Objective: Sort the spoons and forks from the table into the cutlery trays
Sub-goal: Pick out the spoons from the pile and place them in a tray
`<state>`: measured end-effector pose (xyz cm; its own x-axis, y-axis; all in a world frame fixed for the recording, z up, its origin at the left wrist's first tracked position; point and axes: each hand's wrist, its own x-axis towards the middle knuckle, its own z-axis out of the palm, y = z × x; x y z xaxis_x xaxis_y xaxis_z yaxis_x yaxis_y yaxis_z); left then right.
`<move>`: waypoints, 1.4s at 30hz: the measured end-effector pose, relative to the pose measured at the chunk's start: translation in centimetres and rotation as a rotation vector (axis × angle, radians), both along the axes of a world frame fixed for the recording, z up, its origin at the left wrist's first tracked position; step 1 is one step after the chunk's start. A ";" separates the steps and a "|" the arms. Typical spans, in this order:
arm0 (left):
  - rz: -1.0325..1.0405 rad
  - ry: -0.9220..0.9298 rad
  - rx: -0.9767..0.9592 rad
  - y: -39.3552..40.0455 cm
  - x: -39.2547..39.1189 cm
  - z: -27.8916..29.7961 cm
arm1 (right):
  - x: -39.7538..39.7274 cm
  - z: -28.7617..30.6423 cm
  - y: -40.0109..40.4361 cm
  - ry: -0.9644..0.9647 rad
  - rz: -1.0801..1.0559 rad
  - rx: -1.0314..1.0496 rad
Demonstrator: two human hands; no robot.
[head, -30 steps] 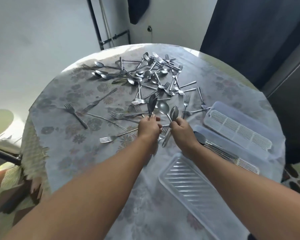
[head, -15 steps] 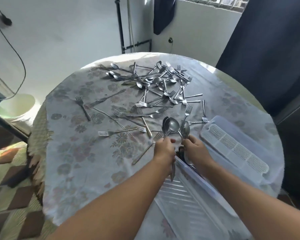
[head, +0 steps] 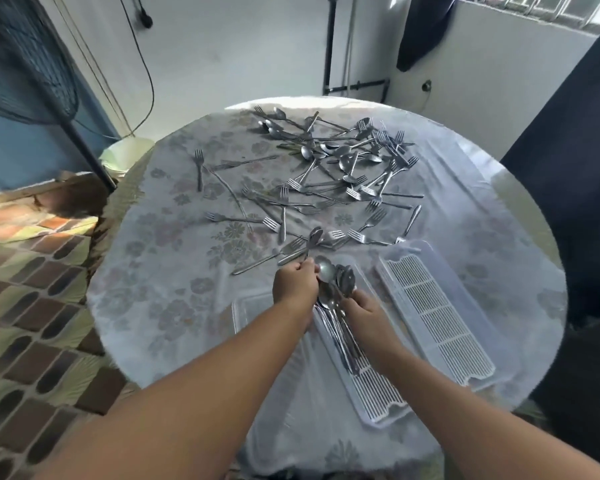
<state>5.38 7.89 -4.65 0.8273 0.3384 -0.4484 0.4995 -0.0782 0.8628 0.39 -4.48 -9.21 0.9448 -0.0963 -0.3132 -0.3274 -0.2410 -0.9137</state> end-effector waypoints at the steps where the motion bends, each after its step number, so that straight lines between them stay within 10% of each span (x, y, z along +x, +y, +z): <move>1: 0.027 0.010 -0.027 -0.1 -0.4 0.1 | -0.4 -0.2 0.0 0.009 0.014 -0.033; 9: 0.119 0.036 -0.096 -0.3 -3.2 1.3 | -1.4 -1.4 -0.1 -0.061 0.211 -0.483; 29: 0.069 -0.046 -0.029 -1.0 -4.7 1.9 | 0.3 -1.5 -0.3 -0.154 0.210 -0.546; 34: -0.015 -0.004 -0.082 -2.5 -4.9 3.4 | 1.0 -1.0 -1.6 -0.201 0.141 -0.329; 42: -0.185 0.094 -0.209 -3.4 -4.6 4.5 | 1.9 2.3 -2.4 0.173 -0.054 0.821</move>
